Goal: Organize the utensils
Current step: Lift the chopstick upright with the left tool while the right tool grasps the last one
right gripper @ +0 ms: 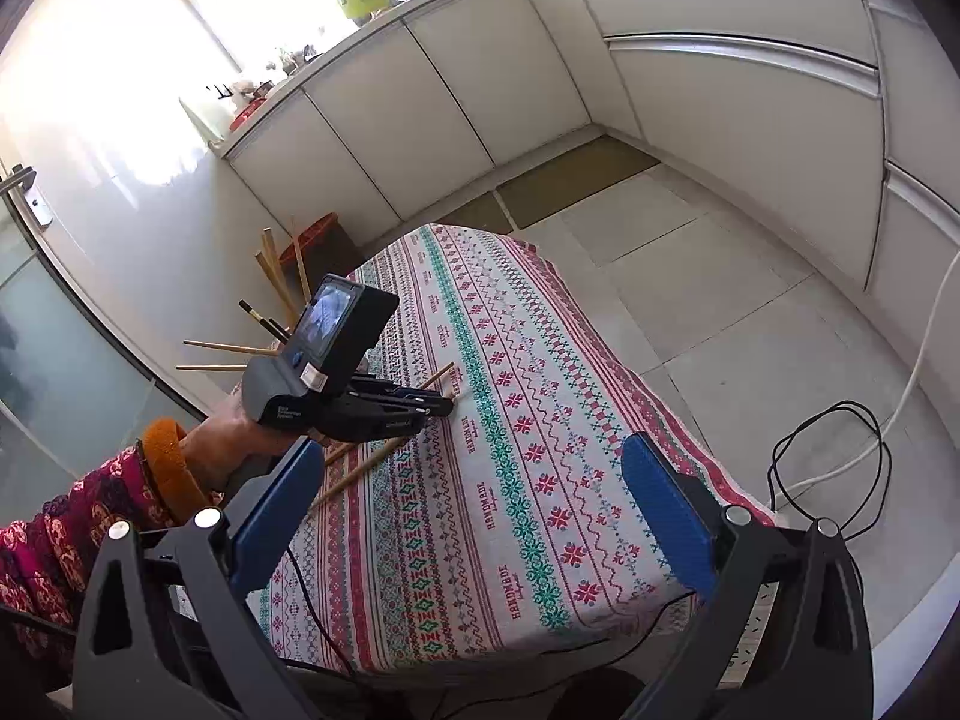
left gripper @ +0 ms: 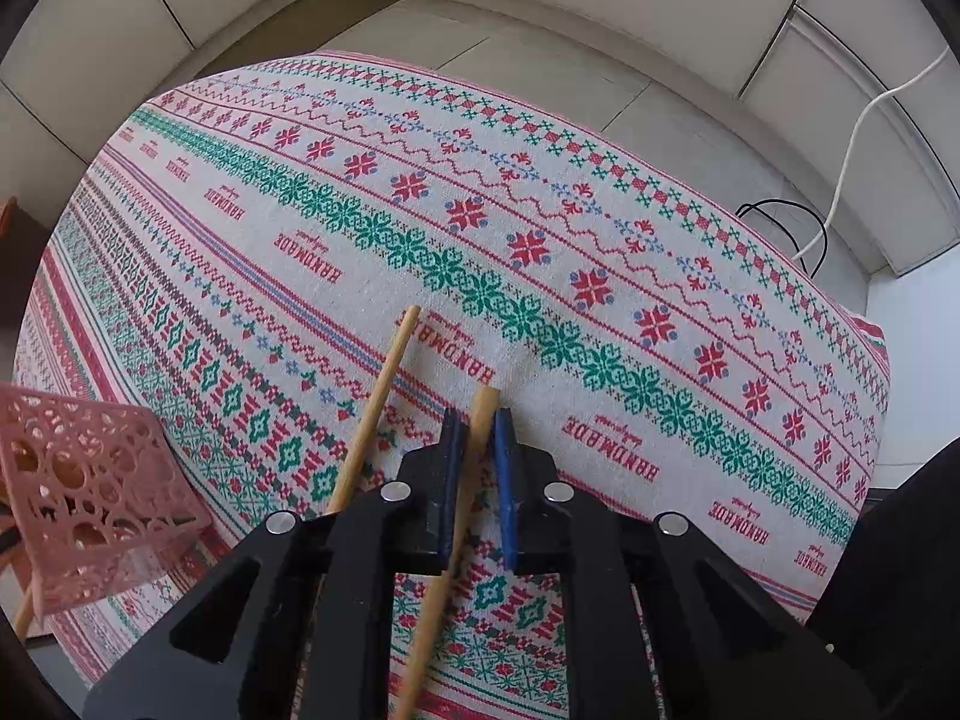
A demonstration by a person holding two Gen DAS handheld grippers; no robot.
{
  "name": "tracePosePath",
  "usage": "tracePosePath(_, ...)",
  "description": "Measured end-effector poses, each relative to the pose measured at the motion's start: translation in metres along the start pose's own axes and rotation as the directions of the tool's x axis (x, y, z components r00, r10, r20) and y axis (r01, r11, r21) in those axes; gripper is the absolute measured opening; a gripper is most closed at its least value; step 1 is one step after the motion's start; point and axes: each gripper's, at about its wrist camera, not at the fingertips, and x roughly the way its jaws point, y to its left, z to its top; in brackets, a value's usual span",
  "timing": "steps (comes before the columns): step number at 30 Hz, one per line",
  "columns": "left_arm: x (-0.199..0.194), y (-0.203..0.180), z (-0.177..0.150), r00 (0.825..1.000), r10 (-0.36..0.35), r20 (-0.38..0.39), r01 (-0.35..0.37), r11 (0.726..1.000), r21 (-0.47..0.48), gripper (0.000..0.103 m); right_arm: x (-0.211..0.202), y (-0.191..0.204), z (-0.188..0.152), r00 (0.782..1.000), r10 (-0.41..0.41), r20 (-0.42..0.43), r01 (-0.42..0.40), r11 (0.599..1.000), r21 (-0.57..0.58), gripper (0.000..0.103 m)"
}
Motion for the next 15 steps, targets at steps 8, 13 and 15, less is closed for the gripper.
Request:
tracePosePath(8,-0.021,-0.007,-0.058,0.995,0.045,0.087,-0.040,0.998,-0.058,0.006,0.007,0.009,0.001,0.999,-0.048,-0.020,0.048,0.999,-0.022,0.096)
tracePosePath(13,-0.055,-0.006,-0.099,0.979,0.109,0.170,-0.090,0.989,-0.116,0.006,0.014,0.022,-0.002,0.995,-0.097,-0.032,0.095,0.993,-0.071,0.096)
tracePosePath(15,-0.069,-0.006,-0.111,0.971,0.130,0.200,-0.102,0.984,-0.145,0.006,0.018,0.027,-0.004,0.993,-0.113,-0.038,0.109,0.990,-0.091,0.096)
